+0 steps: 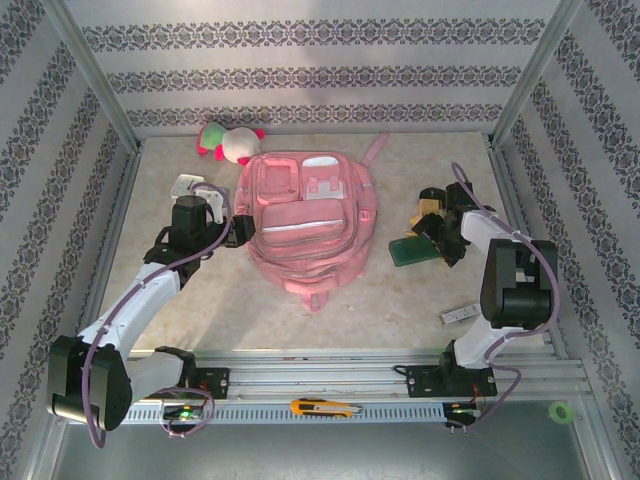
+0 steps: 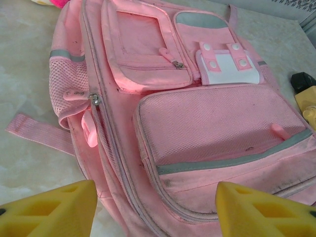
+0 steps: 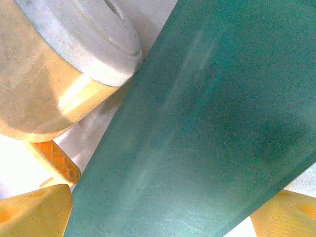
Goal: Pack books, pencil case, and school supplies into a backpack
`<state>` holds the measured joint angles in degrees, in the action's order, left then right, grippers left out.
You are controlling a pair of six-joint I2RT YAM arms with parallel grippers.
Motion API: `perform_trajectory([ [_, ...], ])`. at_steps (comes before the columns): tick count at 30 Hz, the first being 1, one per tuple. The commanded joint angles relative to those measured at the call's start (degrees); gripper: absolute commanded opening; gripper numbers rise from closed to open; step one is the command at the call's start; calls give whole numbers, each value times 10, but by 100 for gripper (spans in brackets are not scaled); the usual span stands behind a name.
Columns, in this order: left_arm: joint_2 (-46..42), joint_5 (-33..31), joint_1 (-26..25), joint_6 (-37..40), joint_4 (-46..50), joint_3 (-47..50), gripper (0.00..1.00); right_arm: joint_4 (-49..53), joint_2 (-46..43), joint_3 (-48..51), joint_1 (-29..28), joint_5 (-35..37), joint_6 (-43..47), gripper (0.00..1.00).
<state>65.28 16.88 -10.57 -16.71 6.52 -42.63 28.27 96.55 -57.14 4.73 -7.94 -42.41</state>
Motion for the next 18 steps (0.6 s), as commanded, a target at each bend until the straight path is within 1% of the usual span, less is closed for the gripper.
perform_trajectory([
  [1, -1, -4, -10, 4, -25, 4, 64, 14, 22, -31, -5, 13, 30, 90],
  [4, 1, -5, -10, 5, -25, 5, 64, 31, 36, -51, -10, 21, 43, 91],
  [10, 2, -6, -11, 4, -26, 9, 64, 109, 44, -60, -24, 77, 90, 90],
  [14, 1, -6, -11, 7, -20, 10, 64, 154, 21, -44, -22, 113, 130, 89],
  [18, -2, -3, -12, 10, -12, 11, 64, 185, -8, -40, -10, 127, 166, 88],
])
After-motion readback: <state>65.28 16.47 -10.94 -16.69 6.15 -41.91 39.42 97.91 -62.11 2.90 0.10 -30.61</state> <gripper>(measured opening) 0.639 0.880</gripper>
